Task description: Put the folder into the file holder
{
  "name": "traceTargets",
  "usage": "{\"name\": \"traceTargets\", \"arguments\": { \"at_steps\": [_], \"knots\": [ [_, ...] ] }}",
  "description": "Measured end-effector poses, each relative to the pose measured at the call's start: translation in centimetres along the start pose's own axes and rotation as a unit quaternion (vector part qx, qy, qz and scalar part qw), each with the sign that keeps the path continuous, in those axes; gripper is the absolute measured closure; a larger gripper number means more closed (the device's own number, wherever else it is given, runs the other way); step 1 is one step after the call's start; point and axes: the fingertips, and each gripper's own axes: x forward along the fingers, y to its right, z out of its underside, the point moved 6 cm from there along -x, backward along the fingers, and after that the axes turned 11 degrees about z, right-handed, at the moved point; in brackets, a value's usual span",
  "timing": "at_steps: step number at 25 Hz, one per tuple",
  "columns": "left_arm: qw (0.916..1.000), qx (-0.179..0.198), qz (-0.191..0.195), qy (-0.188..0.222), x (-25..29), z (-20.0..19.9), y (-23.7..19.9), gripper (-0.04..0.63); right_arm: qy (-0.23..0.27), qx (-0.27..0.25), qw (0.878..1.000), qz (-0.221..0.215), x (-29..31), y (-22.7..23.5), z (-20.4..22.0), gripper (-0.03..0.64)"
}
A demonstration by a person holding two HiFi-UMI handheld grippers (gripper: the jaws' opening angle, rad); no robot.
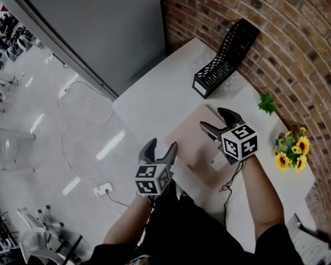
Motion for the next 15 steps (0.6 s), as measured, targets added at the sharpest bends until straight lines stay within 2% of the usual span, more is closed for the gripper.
{"name": "traceTargets", "arguments": {
  "at_steps": [8, 15],
  "knots": [
    [0.9972, -0.059, -0.006, -0.044, 2.2, 3.2, -2.2, 0.287, -0.075, -0.013, 0.997, -0.022, 5.1, 1.5, 1.6, 0.236],
    [0.9934, -0.088, -0.013, -0.072, 3.9, 4.7, -3.5, 0.282, -0.126, 0.007, 0.991, -0.048, 8.8, 3.0, 3.1, 0.204]
  ]
}}
